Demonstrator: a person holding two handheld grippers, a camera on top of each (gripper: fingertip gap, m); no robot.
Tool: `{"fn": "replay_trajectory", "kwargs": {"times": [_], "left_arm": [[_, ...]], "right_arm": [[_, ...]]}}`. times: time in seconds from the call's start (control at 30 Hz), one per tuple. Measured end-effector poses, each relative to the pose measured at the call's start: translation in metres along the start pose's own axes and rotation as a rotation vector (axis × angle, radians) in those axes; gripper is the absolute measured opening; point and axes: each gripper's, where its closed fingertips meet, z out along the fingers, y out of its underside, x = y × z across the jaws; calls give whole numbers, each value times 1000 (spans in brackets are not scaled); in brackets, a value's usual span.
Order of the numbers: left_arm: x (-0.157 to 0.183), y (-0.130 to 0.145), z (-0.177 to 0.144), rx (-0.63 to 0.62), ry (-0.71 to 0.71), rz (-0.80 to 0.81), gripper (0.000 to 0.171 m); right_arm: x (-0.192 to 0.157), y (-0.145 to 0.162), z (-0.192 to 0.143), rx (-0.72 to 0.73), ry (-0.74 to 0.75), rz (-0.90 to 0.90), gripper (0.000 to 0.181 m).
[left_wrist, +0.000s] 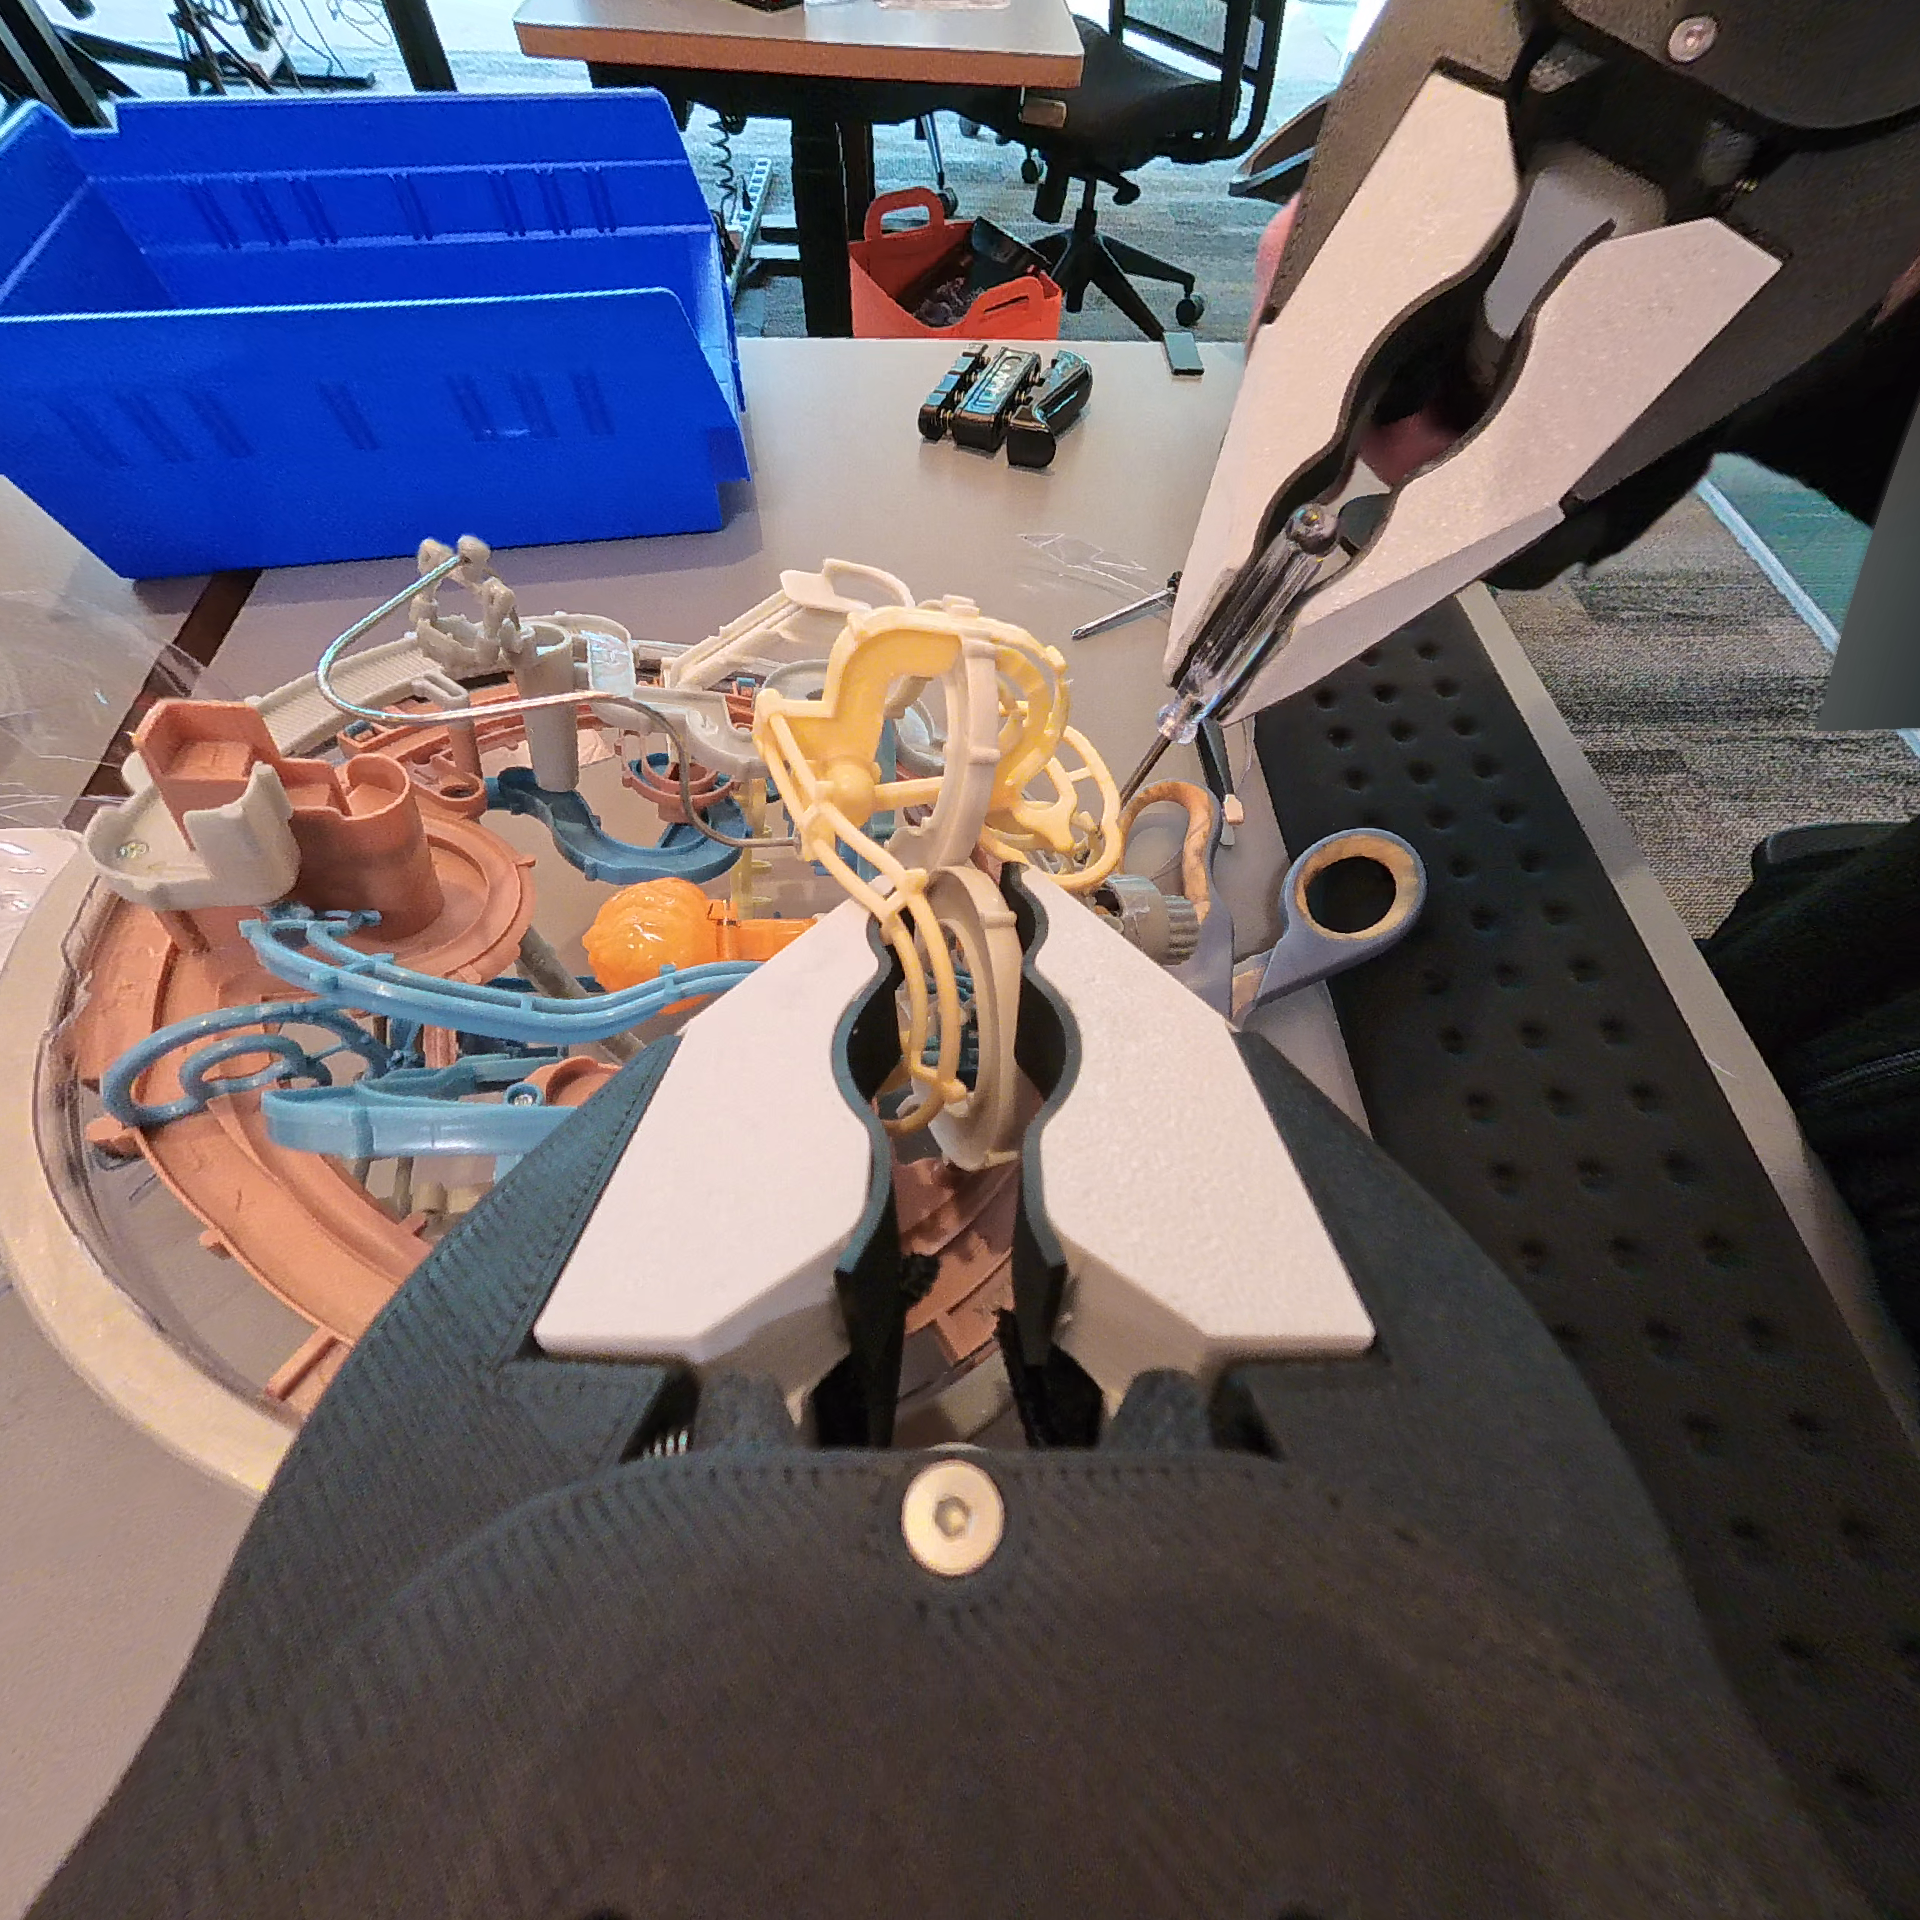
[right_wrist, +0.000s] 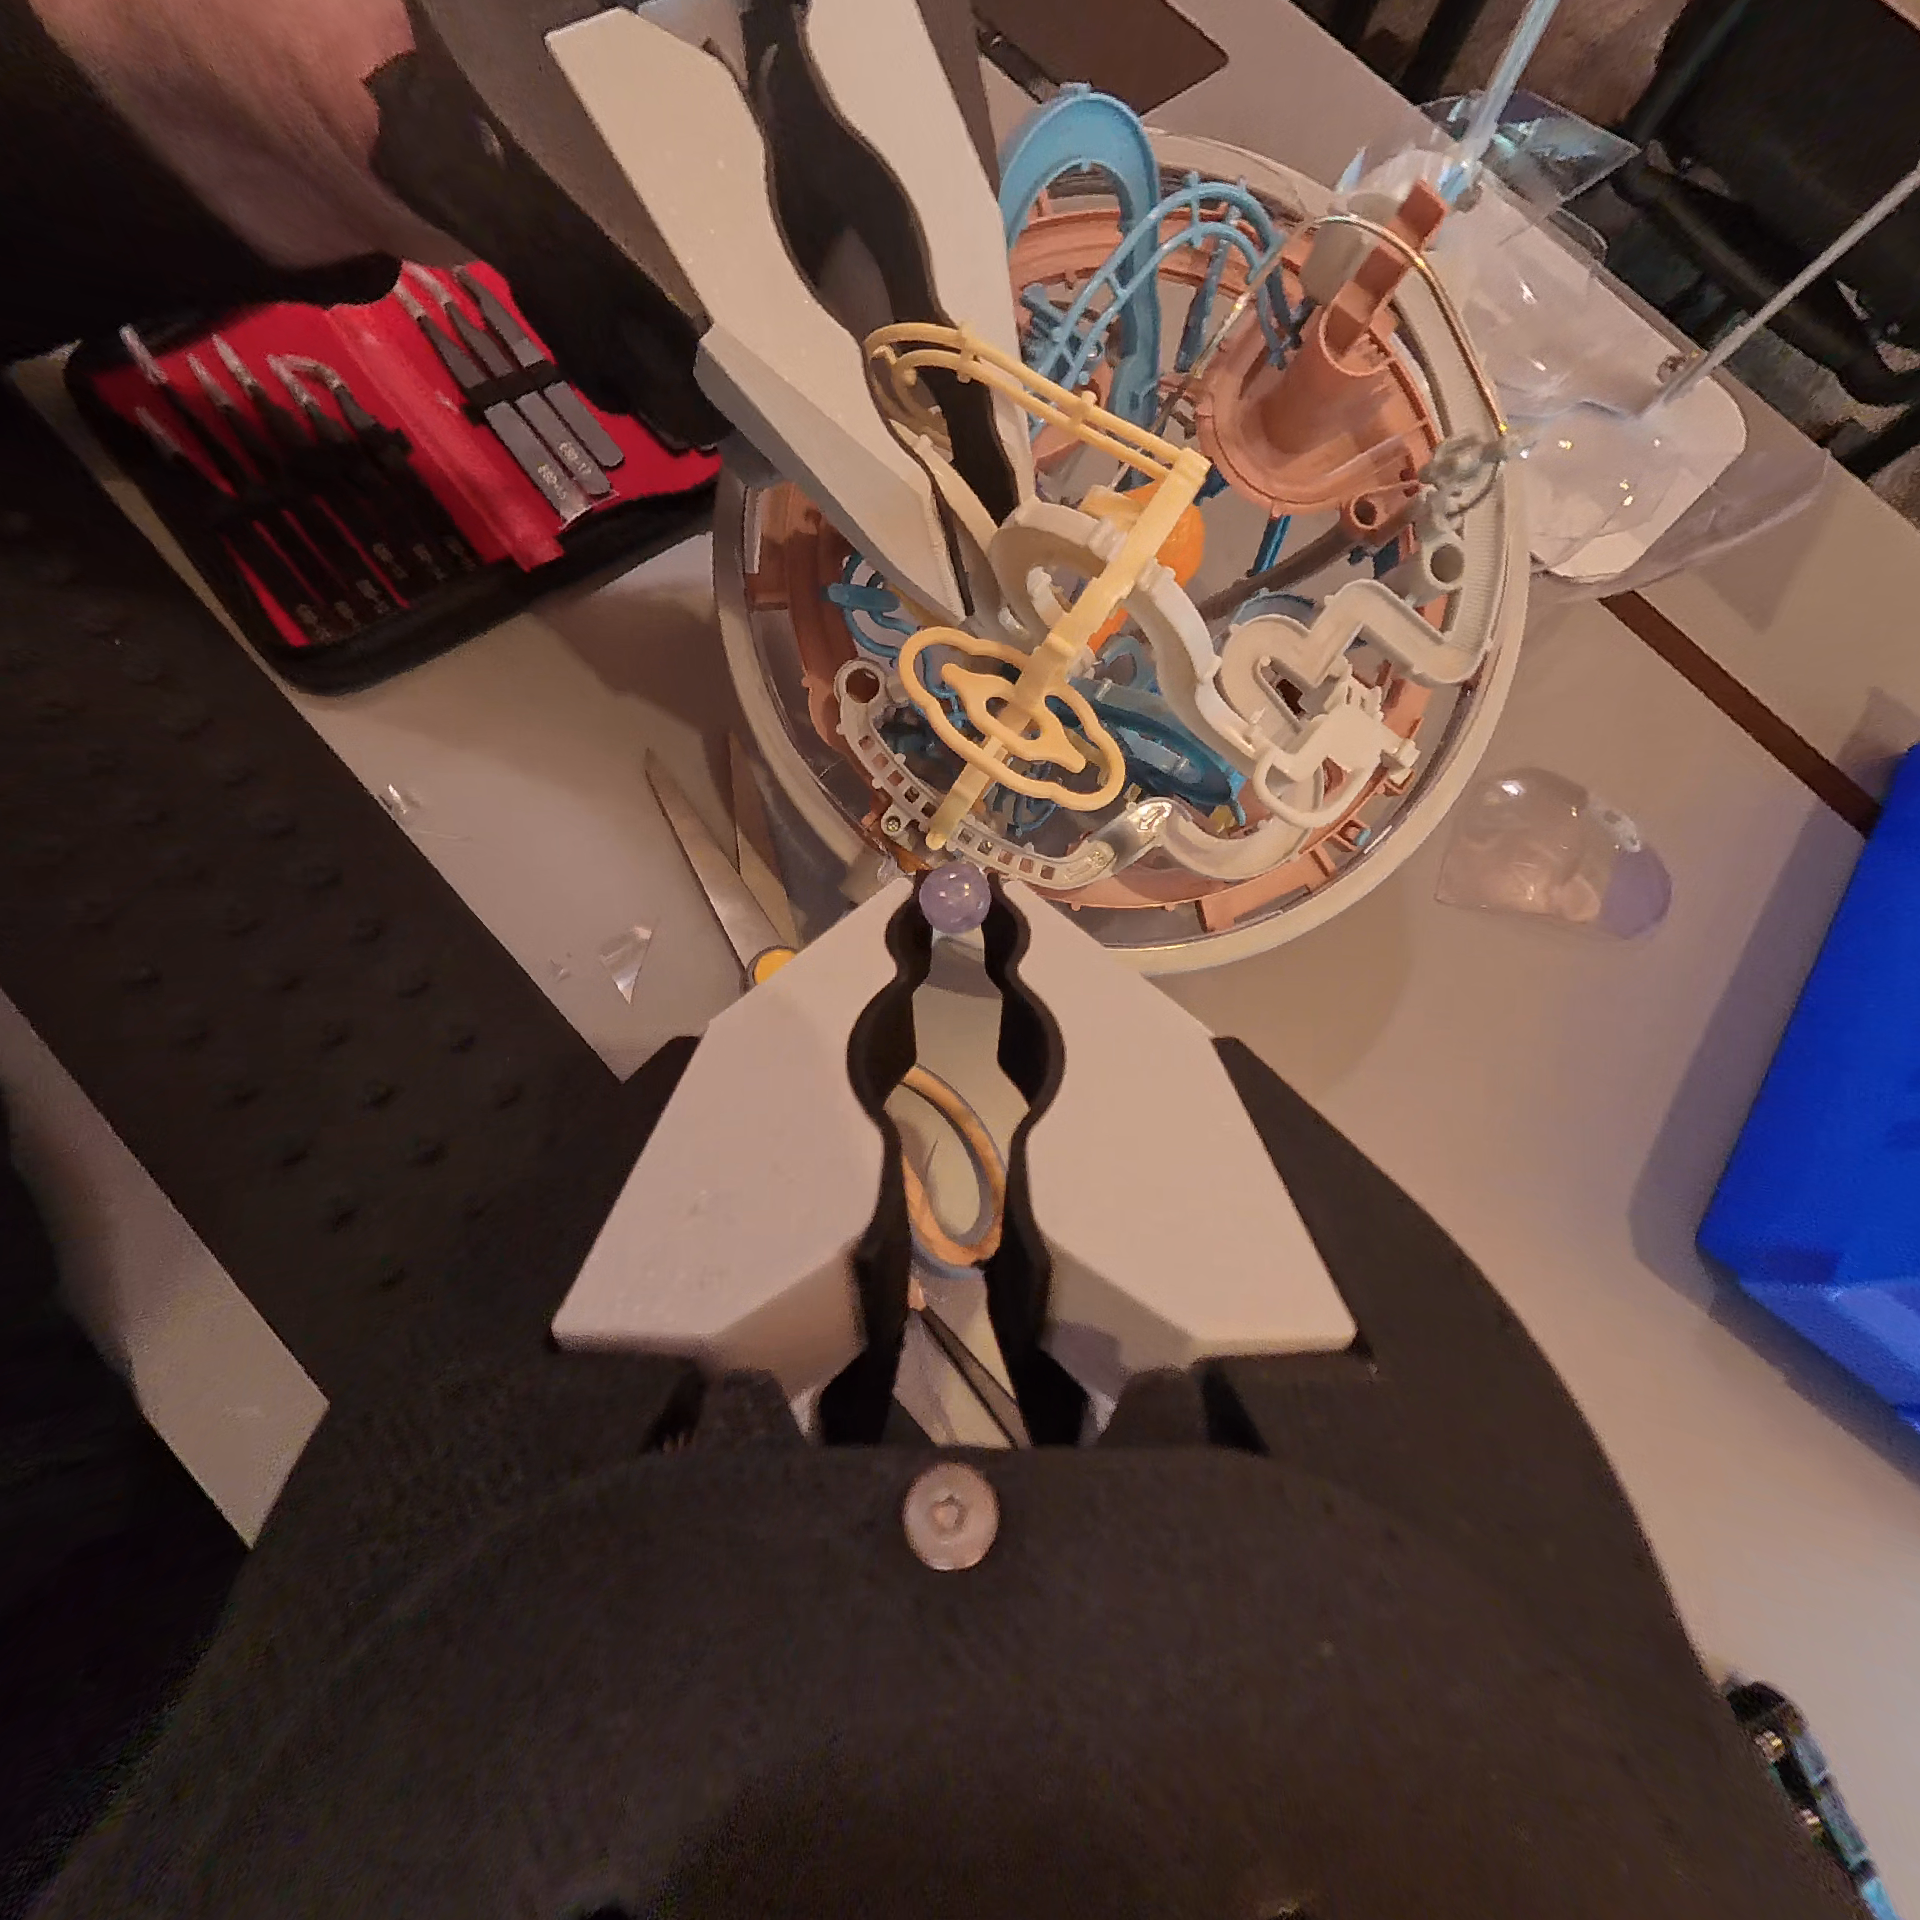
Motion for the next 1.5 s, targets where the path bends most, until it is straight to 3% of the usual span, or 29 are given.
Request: {"fn": "replay_trajectory", "kwargs": {"times": [0.17, 0.43, 0.53, 0.67, 0.8, 1.07, 1.33, 1.43, 1.5], "left_arm": [[2, 0, 1, -2, 11, 9, 14], [8, 0, 4, -19, 24, 50, 14], [7, 0, 4, -20, 13, 51, 13], [1, -1, 2, 2, 14, 16, 13], [0, -1, 1, 11, 16, 3, 13], [0, -2, 3, 13, 3, -5, 14], [-1, -2, 4, 14, -8, -11, 14], [-1, -2, 4, 14, -11, -12, 14], [-1, -2, 4, 14, -12, -11, 14]], "right_arm": [[-3, 0, 2, -69, -91, -232, 7], [-11, 5, 2, -147, -394, -824, 8], [-8, 4, 2, -177, -424, -886, 8], [-8, 0, 4, -162, -367, -805, 9], [-7, 1, 9, -157, -311, -637, 32], [1, 2, 0, -46, -169, -253, 36], [-2, 3, 2, 75, 5, 146, 29], [3, 6, 4, 75, 86, 148, 10], [4, 5, 4, 71, 101, 115, 8]]}}
